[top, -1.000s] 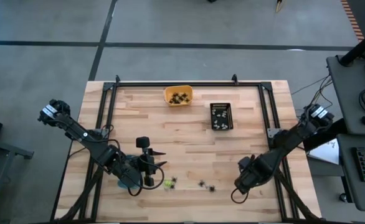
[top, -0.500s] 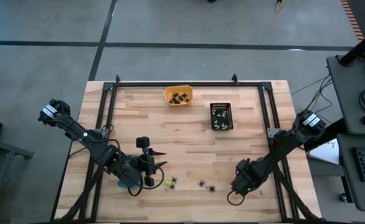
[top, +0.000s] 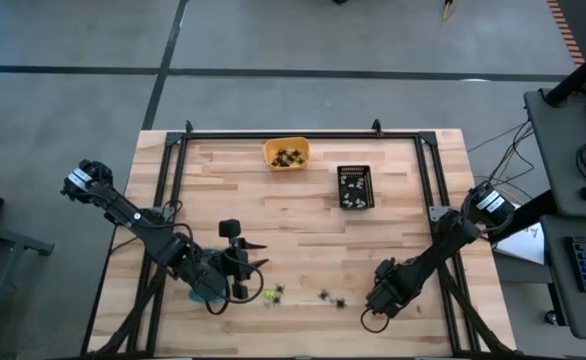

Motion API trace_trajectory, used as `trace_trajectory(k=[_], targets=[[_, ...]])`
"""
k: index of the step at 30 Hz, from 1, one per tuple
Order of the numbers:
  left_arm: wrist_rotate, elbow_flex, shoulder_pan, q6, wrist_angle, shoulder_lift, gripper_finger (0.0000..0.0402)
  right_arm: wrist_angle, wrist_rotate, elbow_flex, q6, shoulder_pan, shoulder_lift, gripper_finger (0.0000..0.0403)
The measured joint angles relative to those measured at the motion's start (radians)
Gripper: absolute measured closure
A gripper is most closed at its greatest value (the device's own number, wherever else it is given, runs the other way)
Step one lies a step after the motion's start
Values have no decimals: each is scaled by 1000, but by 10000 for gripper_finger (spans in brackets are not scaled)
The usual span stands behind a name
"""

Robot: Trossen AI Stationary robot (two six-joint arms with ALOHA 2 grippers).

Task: Sort Halloween decoration
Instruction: Put the green spider toy into the blue bin

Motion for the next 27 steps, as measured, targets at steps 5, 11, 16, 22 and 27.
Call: trace_trajectory(k=[5,11,16,22,27], targets=[[0,0,1,0,1,0,271,7,0,2,-56,0,7,376],[0,0,1,0,4,0,271,-18,9,22,-138,1,7,394],[0,0,1,0,11,0,271,-70,52,56,-171,1,-31,394],[-18,0,1,0,26,0,271,-52,258,115,-201,1,-123,394],[-164,0,1,1,72,-2,271,77,482,142,-302,-11,-203,394]])
